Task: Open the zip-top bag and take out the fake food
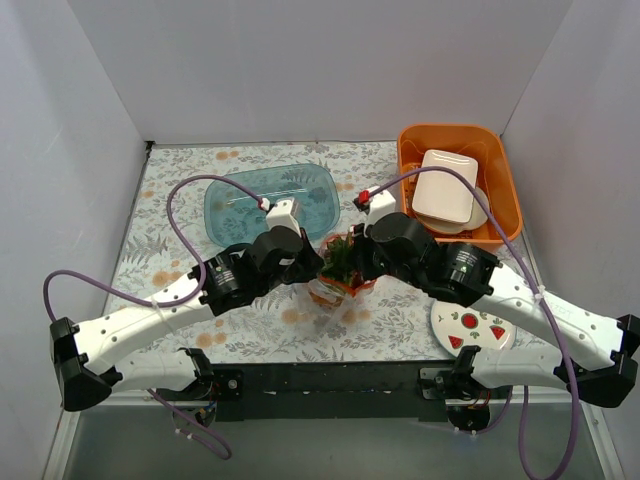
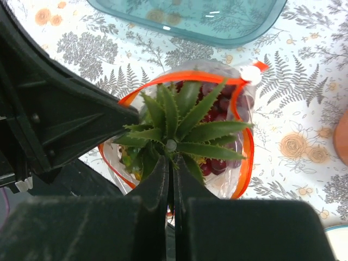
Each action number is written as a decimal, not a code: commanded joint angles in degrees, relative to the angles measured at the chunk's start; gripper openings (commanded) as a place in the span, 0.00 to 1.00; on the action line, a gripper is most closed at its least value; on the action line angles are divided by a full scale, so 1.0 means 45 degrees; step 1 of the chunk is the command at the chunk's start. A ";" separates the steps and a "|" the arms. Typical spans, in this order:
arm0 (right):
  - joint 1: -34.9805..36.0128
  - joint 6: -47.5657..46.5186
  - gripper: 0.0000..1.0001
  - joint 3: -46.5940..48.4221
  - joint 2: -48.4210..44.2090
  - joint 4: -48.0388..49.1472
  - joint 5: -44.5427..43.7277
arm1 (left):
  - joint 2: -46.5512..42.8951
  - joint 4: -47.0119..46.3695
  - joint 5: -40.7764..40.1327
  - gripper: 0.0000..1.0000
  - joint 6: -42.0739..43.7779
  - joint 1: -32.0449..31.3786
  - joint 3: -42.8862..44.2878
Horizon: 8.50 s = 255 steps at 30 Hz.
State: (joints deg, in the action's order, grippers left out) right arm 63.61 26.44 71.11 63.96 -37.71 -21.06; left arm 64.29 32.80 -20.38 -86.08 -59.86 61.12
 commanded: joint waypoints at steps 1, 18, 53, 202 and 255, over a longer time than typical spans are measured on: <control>-0.0619 -0.0561 0.01 0.1307 -0.0152 0.0666 -0.0848 | -0.0653 0.0817 -0.0120 0.00 -0.0069 0.0000 -0.0184; -0.2418 -0.0504 0.01 0.1169 -0.0034 0.1643 0.2511 | -0.1124 0.1598 -0.0899 0.00 -0.1298 0.0000 -0.1044; -0.1441 -0.1265 0.01 0.3943 -0.0308 0.0607 0.6048 | -0.0615 0.0329 -0.0080 0.00 -0.1730 0.2286 -0.1864; -0.2125 0.3657 0.37 -0.7129 0.2954 1.2637 0.4817 | 0.0205 -0.1487 0.3357 0.00 -0.0479 0.2637 -0.0966; -0.2125 0.3325 0.53 -0.7053 0.5512 1.4768 0.6418 | 0.1261 0.0741 -0.0354 0.45 -0.1259 0.6133 -0.1859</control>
State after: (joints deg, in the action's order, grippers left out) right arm 53.71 42.83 37.63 88.03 25.71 6.04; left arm 71.75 39.31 -23.29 -90.28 -32.32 57.21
